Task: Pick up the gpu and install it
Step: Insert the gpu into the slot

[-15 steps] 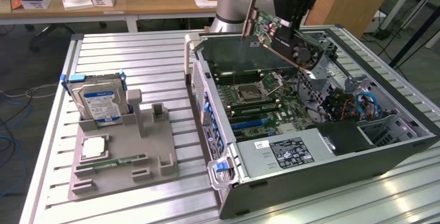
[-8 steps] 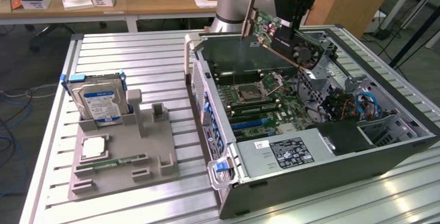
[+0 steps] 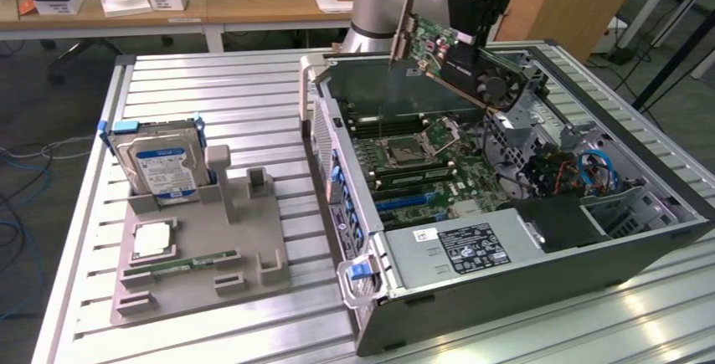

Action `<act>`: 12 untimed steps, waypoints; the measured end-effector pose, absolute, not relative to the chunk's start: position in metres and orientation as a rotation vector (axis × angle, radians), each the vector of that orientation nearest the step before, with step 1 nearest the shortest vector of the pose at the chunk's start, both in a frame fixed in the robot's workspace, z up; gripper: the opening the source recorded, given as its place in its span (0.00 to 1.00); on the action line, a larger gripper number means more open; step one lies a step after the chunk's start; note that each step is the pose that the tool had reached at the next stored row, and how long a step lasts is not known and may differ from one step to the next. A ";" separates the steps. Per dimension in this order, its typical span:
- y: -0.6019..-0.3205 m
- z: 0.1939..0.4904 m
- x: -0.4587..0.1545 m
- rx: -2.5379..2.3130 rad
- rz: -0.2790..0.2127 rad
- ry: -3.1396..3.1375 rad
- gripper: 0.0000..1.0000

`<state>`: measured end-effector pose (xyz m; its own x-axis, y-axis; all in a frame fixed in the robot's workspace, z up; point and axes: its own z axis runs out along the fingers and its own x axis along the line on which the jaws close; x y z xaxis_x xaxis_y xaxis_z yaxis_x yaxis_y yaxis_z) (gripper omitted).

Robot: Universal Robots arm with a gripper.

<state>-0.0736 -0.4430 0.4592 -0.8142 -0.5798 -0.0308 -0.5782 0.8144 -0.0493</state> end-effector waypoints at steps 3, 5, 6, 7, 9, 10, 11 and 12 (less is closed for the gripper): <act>-0.443 0.459 -0.074 -0.967 -0.058 2.942 0.26; -0.443 0.459 -0.074 -0.984 -0.057 2.936 0.26; -0.443 0.459 -0.074 -0.993 -0.057 2.933 0.26; -0.443 0.459 -0.074 -1.000 -0.057 2.930 0.26; -0.443 0.459 -0.074 -1.017 -0.056 2.924 0.26; -0.443 0.459 -0.074 -1.025 -0.056 2.921 0.26; -0.443 0.459 -0.074 -1.034 -0.056 2.918 0.26; -0.443 0.459 -0.074 -1.043 -0.056 2.915 0.26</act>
<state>-0.0736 -0.4431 0.4592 -0.7721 -0.6347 -0.0308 -0.6331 0.7725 -0.0493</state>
